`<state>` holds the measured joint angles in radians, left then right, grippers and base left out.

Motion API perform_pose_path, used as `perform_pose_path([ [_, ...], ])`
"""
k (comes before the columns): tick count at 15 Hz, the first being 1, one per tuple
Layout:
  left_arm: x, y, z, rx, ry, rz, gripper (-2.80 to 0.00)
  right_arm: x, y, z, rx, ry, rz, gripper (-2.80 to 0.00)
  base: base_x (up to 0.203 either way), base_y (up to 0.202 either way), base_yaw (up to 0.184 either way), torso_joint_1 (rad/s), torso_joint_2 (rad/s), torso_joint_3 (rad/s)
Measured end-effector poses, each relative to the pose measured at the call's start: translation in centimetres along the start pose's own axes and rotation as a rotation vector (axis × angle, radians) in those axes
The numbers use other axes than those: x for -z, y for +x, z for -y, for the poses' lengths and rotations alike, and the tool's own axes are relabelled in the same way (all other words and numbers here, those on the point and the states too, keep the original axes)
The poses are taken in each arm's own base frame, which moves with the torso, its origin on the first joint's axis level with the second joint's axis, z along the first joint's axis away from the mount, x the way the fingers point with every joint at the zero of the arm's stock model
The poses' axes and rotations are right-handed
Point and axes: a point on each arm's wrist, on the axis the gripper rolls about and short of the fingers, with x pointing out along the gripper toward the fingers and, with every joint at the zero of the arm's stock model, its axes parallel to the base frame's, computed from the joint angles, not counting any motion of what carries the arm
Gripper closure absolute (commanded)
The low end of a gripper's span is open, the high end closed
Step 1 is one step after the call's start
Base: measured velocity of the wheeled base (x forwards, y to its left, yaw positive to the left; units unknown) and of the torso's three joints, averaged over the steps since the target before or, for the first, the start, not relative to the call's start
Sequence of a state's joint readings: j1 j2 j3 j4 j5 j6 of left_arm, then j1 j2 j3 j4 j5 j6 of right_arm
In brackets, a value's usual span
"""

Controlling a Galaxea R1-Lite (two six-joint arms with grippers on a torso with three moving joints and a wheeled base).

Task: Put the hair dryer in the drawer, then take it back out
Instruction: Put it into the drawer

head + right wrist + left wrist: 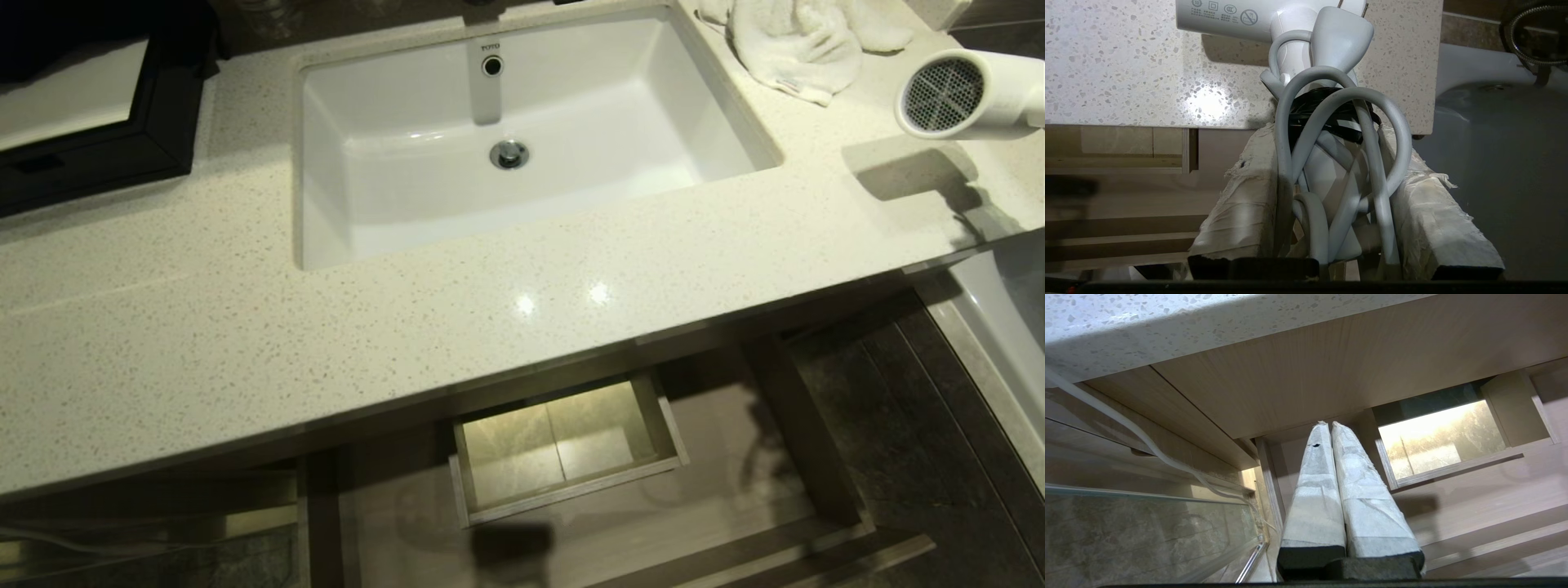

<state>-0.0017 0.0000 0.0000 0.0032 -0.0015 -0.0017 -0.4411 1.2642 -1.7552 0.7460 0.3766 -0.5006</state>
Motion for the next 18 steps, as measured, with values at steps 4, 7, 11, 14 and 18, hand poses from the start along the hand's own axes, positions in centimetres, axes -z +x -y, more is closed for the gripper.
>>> perform_pose_path([
  [4,0.0,0.0,0.0,0.000,0.000,0.000,0.00,0.5,-1.0,-0.7,-0.001,0.001,-0.002,0.00,0.000,0.000,0.000,-0.098,0.08,-0.041],
  [7,0.0,0.0,0.0,0.000,0.000,0.000,0.00,0.6,-1.9,-1.2,0.007,-0.008,0.021,0.00,0.000,0.000,0.000,-0.330,0.18,-0.133],
  [11,0.0,0.0,0.0,0.000,0.000,0.000,0.00,0.9,-3.4,-2.0,0.021,-0.020,0.045,0.00,0.000,0.000,0.000,-0.346,0.16,-0.177],
  [14,0.0,0.0,0.0,0.000,0.000,0.000,0.00,1.4,-4.5,-2.8,0.032,-0.030,0.067,0.00,0.000,0.000,0.000,-0.327,0.12,-0.213],
  [18,0.0,0.0,0.0,0.000,0.002,0.000,0.00,2.1,-6.3,-4.0,0.043,-0.040,0.087,0.00,0.000,0.000,0.000,-0.312,0.08,-0.236],
])
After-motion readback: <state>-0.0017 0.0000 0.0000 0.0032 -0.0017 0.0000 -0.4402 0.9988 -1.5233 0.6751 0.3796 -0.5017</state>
